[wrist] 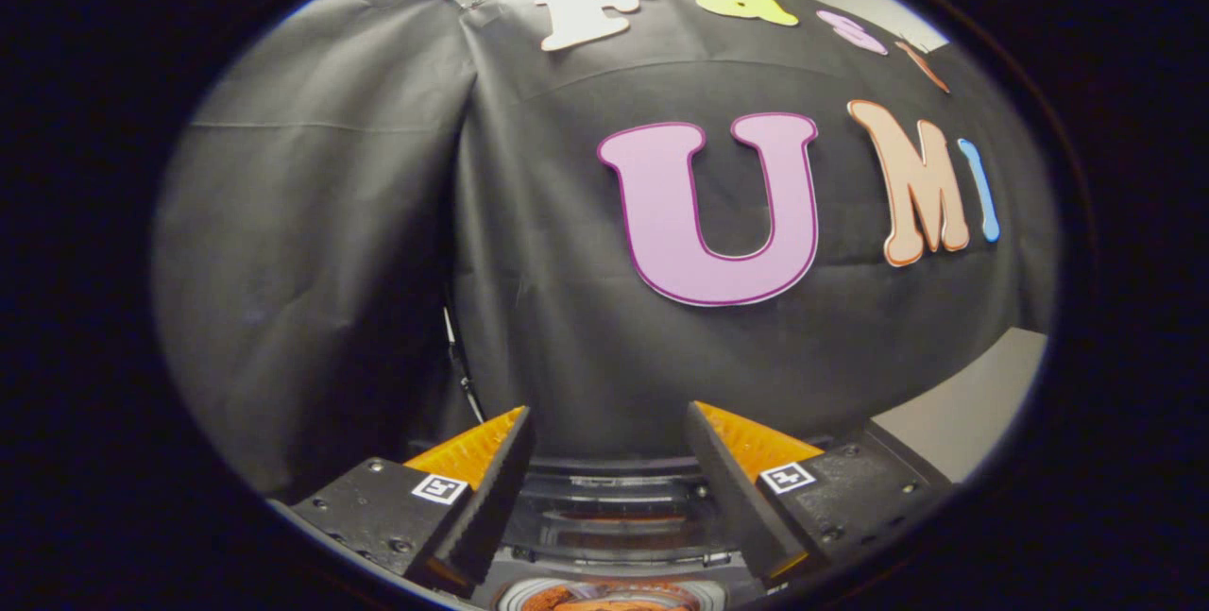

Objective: Put the clothes into the washing machine and then close the washing machine lid.

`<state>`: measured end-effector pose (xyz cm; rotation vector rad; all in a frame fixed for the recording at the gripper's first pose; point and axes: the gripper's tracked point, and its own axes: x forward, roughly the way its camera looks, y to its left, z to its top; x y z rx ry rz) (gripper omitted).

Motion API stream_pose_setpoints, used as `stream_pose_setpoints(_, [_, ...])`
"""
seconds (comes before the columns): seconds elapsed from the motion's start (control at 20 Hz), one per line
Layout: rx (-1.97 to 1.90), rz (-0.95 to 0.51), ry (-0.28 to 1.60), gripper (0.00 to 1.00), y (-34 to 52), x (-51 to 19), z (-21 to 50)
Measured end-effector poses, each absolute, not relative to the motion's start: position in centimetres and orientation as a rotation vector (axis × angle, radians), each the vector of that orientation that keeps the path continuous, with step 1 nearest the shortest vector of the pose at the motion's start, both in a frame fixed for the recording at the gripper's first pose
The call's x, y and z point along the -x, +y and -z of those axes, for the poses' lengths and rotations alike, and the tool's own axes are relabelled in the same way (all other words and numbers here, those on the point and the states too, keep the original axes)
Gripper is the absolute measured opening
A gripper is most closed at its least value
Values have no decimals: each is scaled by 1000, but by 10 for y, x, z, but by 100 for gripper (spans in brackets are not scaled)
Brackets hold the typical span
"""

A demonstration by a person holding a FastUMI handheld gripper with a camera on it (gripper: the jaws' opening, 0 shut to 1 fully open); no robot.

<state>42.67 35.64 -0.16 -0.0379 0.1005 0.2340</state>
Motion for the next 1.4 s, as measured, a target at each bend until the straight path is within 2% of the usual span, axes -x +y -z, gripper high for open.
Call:
stream_pose_setpoints(0.25, [189,-220,107,97,362,-474,41])
stream_pose_setpoints(0.35, [193,-187,185,97,352,-480,69])
stream_pose_setpoints(0.45, [50,-188,119,97,353,-484,67])
stream_pose_setpoints(0.65, [73,-183,167,97,357,-476,65])
stream_pose_setpoints(1.4, [80,-175,150,96,355,-476,60])
